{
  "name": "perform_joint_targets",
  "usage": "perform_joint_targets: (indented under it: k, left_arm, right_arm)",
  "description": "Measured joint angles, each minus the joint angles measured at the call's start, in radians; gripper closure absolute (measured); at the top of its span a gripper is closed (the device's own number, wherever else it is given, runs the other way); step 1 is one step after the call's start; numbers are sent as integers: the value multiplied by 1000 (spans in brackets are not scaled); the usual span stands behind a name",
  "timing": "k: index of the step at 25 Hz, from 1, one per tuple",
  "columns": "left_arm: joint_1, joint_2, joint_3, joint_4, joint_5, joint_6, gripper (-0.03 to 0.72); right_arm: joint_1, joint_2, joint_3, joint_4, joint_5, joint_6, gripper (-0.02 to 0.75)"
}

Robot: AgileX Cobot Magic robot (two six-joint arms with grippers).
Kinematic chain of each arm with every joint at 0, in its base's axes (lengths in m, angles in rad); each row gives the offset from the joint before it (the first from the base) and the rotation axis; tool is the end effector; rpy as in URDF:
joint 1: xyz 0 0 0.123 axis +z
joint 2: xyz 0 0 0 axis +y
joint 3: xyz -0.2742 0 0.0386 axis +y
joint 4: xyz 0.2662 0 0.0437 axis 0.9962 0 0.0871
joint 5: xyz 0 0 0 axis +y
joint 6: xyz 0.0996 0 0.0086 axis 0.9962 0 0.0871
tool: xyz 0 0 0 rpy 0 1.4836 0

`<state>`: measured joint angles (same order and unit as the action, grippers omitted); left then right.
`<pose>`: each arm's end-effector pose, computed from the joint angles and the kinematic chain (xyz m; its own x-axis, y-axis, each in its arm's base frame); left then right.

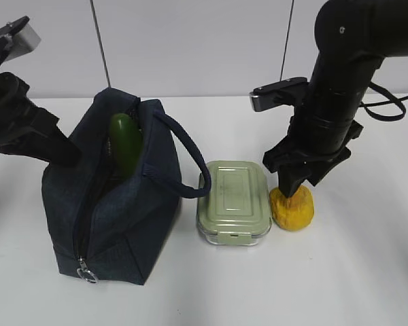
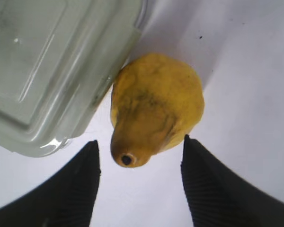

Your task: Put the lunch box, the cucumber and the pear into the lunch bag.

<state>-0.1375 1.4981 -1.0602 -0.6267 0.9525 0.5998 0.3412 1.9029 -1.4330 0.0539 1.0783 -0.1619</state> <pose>0.3004 -0.0898 0.2441 -0.8461 0.2954 -0.4438 0.4713 0.8035 -0.3638 0.3696 0.1363 0.1888 -0.8818 -0.4572 -0.1156 -0.4634 0.8856 0.0318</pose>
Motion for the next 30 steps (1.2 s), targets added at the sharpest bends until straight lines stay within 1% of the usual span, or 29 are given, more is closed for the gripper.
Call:
perform_joint_targets:
  k: [5,7,13,14,18,21,23,26,28,30]
  left_arm:
    - [0,0,0,0,0,-1,667]
    - [0,0,0,0,0,-1,667]
    - [0,0,0,1,-1,-1,667]
    - [0,0,0,1,-1,-1,667]
    - [0,0,0,2,-1,-1,667]
    - [0,0,0,2,-1,-1,667]
    - [0,0,0,2,-1,-1,667]
    - [0,0,0,3,-1,-1,667]
    - [0,0,0,3,-1,-1,667]
    - [0,0,0,3,-1,-1,667]
  right_arm:
    - [0,35,0,2,0,2,308]
    - [0,45,0,2,-3,2,338]
    - [0,48,-2,-17,-33,-15,562]
    - [0,48,-2,-21,-33,-15,575]
    - [0,33,0,-24,-33,-15,586]
    - [0,-37,4,-13,-51,-17,589]
    - [0,-110,4,13,-78,-21,589]
    - [0,-215,-3,88,-97,-59,589]
    - [0,-261,-18,174,-97,-109,592]
    - [10,-283,-40,285,-97,-189,595]
